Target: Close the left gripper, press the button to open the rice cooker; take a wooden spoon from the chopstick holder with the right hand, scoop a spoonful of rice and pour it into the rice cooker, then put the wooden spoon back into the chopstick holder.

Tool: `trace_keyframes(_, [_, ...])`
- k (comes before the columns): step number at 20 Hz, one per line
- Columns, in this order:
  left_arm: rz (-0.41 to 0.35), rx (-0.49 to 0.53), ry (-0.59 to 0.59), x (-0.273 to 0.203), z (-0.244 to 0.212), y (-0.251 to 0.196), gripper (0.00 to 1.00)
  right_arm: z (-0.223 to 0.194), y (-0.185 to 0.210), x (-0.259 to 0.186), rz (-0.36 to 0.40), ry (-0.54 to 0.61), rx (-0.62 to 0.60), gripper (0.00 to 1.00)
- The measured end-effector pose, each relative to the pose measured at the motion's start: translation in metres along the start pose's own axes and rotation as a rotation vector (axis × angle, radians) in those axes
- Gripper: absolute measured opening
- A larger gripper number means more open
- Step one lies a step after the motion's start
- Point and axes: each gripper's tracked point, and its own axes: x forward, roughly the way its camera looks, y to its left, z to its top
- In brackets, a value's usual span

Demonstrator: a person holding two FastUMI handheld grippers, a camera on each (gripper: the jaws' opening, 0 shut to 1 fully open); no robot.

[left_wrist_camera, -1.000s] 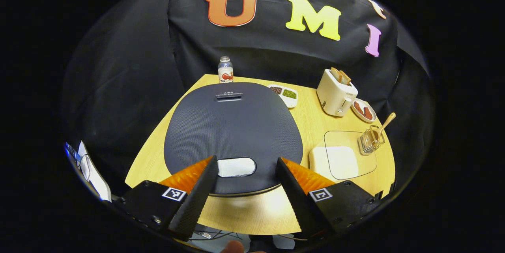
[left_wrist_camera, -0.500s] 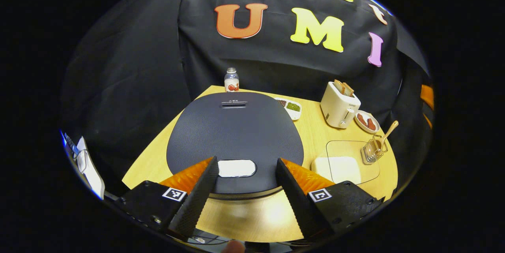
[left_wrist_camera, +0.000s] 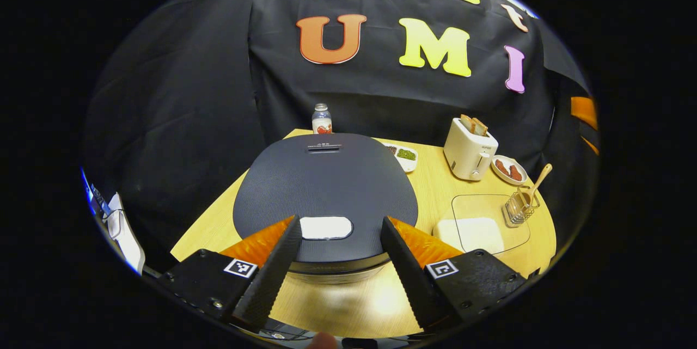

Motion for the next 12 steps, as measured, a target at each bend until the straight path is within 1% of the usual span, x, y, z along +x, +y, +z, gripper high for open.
trace_keyframes(1, [0.010, 0.004, -0.003, -0.001, -0.002, 0.001, 0.98, 0.000, 0.002, 0.000, 0.004, 0.000, -0.003, 1.00])
trace_keyframes(2, [0.014, 0.003, -0.010, -0.003, -0.003, 0.002, 0.98, 0.001, 0.004, -0.001, 0.007, -0.001, -0.005, 0.99])
trace_keyframes(5, [0.008, -0.009, -0.007, -0.001, -0.003, 0.002, 0.98, 0.005, 0.008, -0.003, 0.013, -0.008, -0.016, 1.00])
trace_keyframes(6, [0.007, -0.007, -0.006, -0.003, -0.004, 0.001, 0.98, 0.007, 0.009, -0.004, 0.015, -0.012, -0.025, 0.99])
trace_keyframes(7, [0.006, -0.005, -0.006, -0.001, -0.004, 0.001, 0.99, 0.009, 0.010, -0.006, 0.017, -0.020, -0.033, 1.00])
trace_keyframes(9, [-0.001, -0.026, 0.000, -0.003, -0.004, 0.002, 0.99, 0.008, 0.012, -0.012, 0.019, -0.031, -0.047, 1.00])
trace_keyframes(11, [-0.008, -0.011, -0.012, -0.002, -0.001, 0.001, 0.99, 0.004, 0.015, -0.019, 0.026, -0.030, -0.052, 0.99])
trace_keyframes(12, [-0.005, 0.016, -0.036, -0.002, 0.002, 0.002, 0.98, 0.003, 0.016, -0.022, 0.028, -0.032, -0.057, 1.00])
